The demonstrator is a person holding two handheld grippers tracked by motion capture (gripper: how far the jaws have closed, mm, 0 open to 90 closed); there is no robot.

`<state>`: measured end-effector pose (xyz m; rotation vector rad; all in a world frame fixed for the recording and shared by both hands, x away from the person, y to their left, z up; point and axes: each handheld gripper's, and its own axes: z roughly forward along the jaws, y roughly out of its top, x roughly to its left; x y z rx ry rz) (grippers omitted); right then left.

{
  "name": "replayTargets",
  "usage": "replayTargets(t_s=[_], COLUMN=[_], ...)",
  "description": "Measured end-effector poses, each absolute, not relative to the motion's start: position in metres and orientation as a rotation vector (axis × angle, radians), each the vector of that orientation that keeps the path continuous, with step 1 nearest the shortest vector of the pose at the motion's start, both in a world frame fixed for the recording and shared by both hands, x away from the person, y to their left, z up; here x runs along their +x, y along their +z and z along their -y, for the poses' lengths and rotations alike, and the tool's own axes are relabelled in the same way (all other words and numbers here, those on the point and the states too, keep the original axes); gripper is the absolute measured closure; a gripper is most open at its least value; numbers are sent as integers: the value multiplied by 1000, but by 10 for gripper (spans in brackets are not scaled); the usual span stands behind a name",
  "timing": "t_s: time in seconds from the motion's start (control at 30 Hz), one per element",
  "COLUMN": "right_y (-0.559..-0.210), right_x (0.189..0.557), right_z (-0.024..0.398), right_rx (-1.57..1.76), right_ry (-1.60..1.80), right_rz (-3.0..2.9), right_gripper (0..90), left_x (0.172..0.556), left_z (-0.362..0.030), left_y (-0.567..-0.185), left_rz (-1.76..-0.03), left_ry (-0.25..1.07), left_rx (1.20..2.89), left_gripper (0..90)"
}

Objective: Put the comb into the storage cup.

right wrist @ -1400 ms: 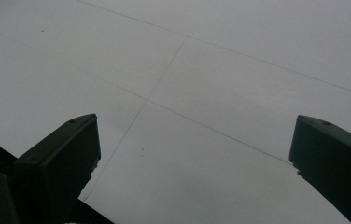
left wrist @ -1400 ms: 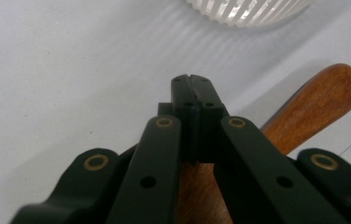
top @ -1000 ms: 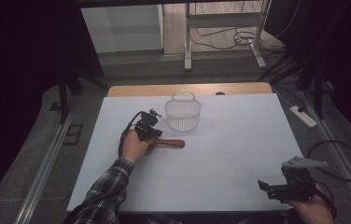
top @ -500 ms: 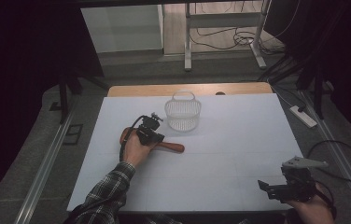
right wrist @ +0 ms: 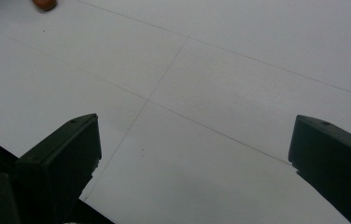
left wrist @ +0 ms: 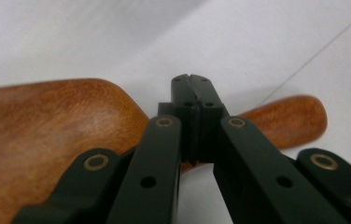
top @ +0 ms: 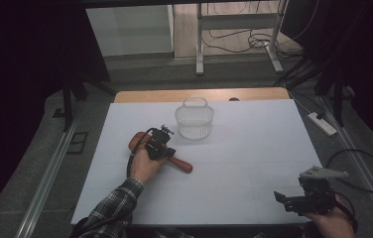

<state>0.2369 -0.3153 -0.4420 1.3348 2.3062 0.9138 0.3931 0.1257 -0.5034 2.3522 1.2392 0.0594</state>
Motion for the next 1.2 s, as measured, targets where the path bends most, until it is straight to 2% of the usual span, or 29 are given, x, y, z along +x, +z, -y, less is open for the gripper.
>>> replayTargets(t_s=[0.57,1.2], right_y=[-442,-442], right_x=[237,237], right_z=[315,315], right_rx=[1333,1335], right_ry=[913,907], right_rz=[-2308,-2308], right_gripper=[26,27], left_x=[368,346], left_z=[-136,-173], left_y=[-510,-510], left_rz=[-1290,-1353], left_ry=[6,-40], left_rx=[2365,2350], left_gripper=[893,893])
